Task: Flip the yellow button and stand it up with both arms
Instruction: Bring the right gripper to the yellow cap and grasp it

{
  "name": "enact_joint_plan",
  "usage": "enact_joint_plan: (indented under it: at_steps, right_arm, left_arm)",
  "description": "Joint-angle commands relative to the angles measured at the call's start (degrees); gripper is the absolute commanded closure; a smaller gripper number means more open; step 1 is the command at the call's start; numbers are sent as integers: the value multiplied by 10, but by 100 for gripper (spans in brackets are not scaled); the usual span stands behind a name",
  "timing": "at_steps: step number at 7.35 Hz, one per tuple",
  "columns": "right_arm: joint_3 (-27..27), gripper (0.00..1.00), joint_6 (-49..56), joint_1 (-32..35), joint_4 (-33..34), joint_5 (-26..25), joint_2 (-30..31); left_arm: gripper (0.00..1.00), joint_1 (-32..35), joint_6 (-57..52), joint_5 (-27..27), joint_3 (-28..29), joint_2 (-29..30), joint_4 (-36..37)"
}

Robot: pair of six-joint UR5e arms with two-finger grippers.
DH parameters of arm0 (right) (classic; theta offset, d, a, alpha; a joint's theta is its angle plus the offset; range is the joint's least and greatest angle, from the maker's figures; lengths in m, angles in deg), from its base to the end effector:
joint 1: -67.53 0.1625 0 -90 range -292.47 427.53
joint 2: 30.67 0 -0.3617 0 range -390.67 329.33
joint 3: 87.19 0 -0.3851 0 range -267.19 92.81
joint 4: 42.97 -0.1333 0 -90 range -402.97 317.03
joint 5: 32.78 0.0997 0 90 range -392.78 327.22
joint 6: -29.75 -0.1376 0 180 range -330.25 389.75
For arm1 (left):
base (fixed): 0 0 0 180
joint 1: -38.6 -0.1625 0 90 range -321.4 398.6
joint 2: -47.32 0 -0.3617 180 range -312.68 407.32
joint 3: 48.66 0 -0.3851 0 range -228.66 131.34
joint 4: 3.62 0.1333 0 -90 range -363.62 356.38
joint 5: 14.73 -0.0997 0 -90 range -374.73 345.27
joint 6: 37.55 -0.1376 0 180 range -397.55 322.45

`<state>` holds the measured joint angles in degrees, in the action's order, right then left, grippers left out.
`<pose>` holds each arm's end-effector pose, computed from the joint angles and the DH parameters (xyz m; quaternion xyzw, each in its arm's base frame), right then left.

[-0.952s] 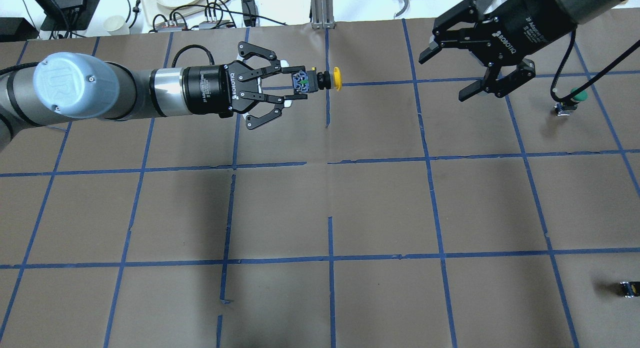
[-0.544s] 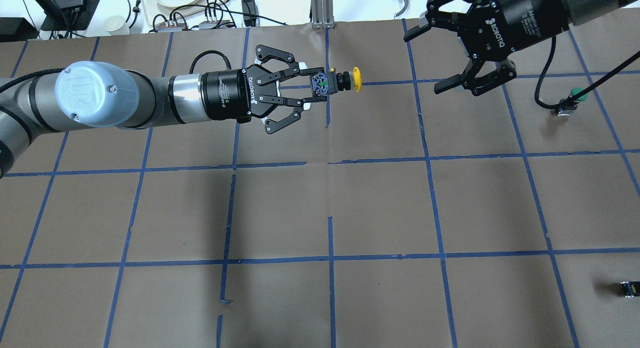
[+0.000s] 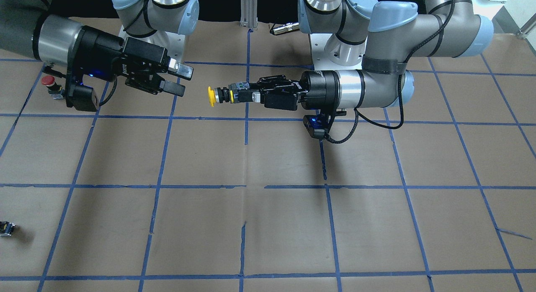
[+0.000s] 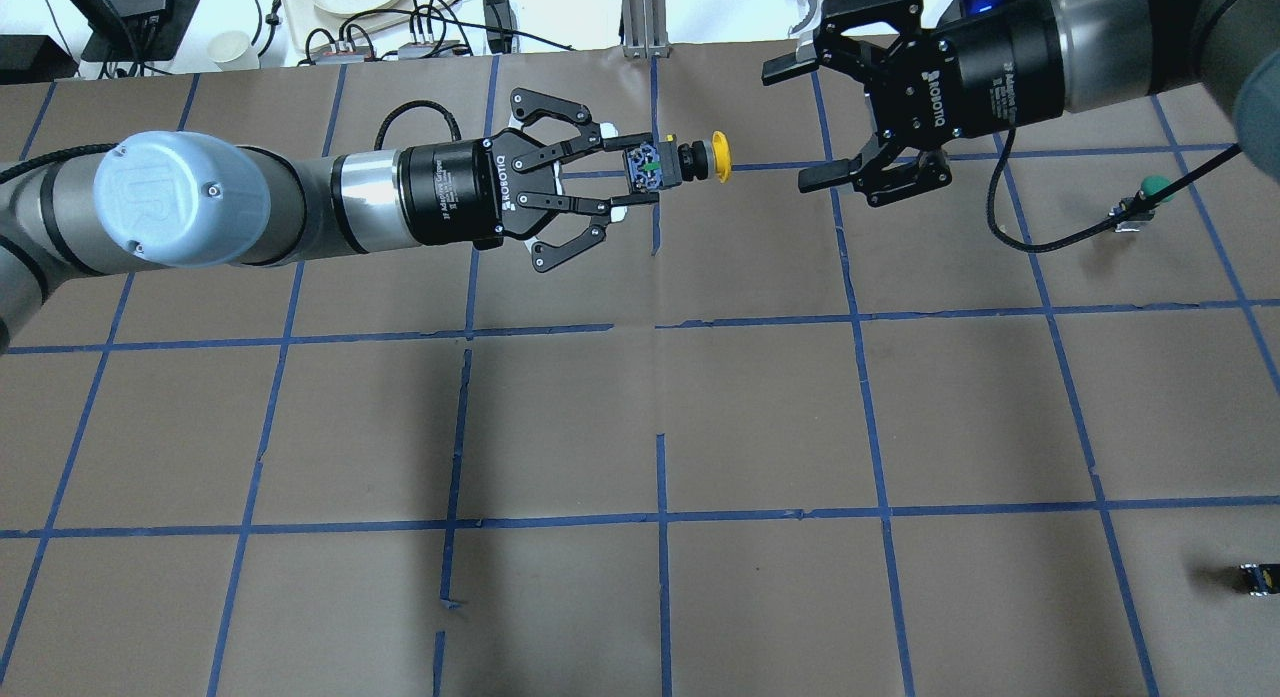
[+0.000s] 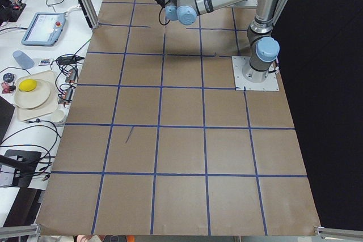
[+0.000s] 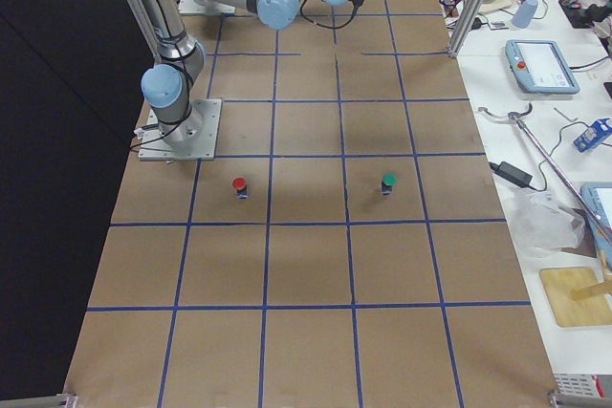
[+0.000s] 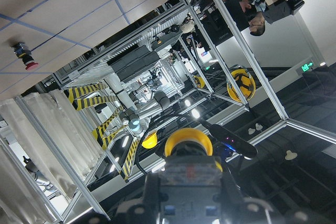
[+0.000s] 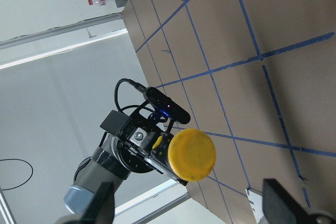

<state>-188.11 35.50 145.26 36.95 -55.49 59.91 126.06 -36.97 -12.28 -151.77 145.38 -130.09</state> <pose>0.1586 -0.4951 0.3705 0.1446 0.8124 0.0603 0.5617 -0.2498 -0.4797 0.3005 0.3644 -0.5964 -0.3226 0.6382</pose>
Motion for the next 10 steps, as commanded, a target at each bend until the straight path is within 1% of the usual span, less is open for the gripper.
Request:
enact_joint_plan:
  at_steps: [1, 2, 3, 4, 5, 6, 8, 9, 10]
  right_arm:
    - [-25, 1, 20, 11, 15, 33, 3]
    - [-25, 3, 20, 25, 16, 42, 4]
    - [-24, 6, 18, 27, 16, 48, 3]
    - [-24, 21, 22, 27, 16, 44, 8]
    - [-25, 46, 24, 27, 17, 41, 13]
    - [-25, 66, 24, 25, 16, 39, 12]
    - [-25, 75, 24, 21, 16, 34, 11]
    - [-24, 76, 24, 20, 15, 22, 11]
    - [-24, 76, 23, 19, 15, 22, 12]
  left_arm:
    - [99, 27, 8, 22, -8, -11, 1]
    - [99, 28, 7, 34, -15, -15, 0]
    - [99, 29, 7, 35, -15, -16, 0]
    - [99, 28, 7, 34, -14, -17, 1]
    - [98, 28, 7, 34, -14, -17, 1]
    - [98, 28, 7, 34, -12, -18, 3]
    - [98, 27, 7, 34, -12, -18, 3]
    - [98, 26, 7, 34, -12, -19, 2]
    - [89, 27, 7, 34, -10, -19, 2]
